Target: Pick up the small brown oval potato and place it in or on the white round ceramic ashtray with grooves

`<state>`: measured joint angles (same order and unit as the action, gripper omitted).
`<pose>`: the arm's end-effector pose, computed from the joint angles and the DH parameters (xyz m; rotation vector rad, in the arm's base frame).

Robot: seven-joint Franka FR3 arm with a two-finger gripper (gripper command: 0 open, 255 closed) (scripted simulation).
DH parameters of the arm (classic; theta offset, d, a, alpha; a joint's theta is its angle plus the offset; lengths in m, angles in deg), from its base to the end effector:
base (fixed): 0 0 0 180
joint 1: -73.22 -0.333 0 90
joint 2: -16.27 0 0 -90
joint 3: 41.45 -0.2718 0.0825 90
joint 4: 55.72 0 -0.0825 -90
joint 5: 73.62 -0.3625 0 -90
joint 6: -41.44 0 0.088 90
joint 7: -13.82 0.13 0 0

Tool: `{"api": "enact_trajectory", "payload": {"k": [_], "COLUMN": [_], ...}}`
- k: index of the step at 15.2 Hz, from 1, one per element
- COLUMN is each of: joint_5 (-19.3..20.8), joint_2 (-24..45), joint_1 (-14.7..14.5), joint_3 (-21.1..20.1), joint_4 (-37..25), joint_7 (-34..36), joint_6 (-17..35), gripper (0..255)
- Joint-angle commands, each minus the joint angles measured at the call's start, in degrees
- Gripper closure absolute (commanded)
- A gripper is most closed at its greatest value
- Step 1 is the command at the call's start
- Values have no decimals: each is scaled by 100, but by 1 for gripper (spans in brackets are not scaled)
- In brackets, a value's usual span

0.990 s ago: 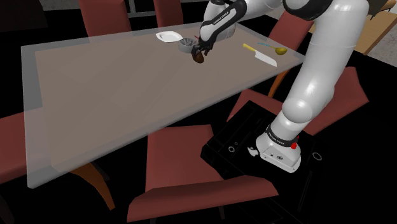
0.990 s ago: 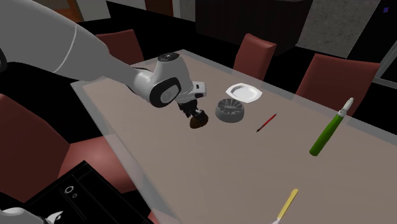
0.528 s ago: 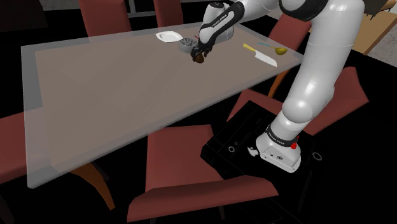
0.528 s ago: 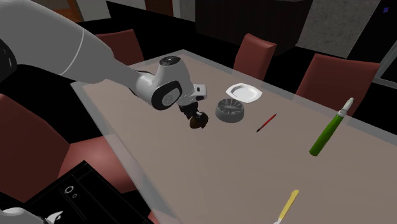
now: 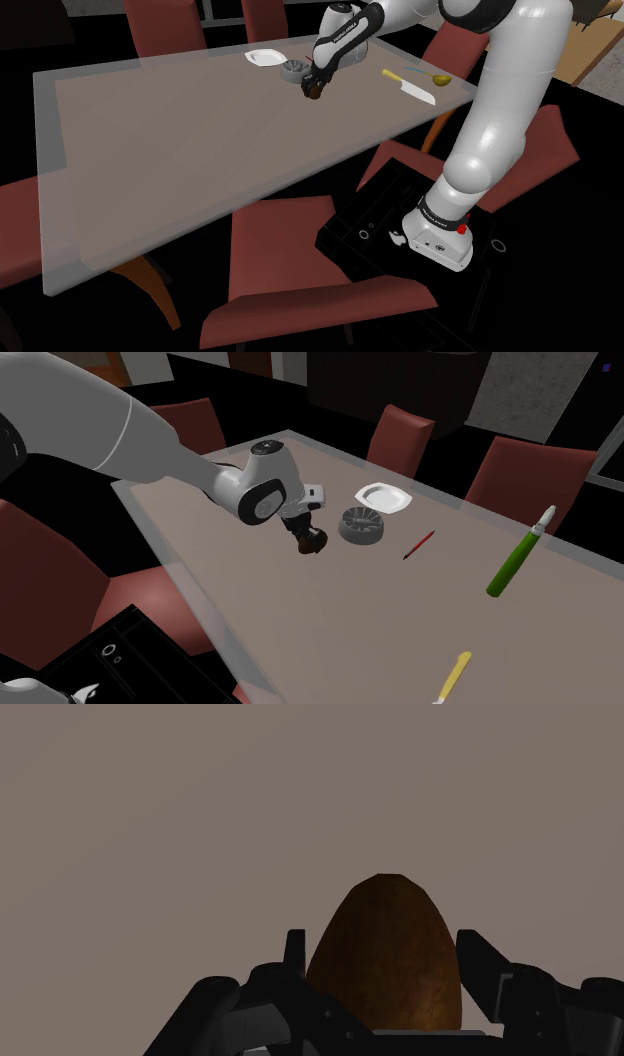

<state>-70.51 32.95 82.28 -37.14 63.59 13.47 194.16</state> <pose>0.5743 -0.1350 0.2676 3.0121 -0.2662 0.4324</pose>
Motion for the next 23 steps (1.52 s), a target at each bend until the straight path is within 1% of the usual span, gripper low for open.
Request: {"api": "enact_trajectory", "payload": {"k": [1, 4, 23], "joint_5": [0, 0, -1], "joint_2": [2, 1, -810], "joint_1": [0, 0, -16], "joint_3": [0, 0, -1], "joint_4": [0, 0, -494], "joint_7": [0, 0, -53], "joint_6": [0, 0, -1304], "gripper": [255, 255, 255]}}
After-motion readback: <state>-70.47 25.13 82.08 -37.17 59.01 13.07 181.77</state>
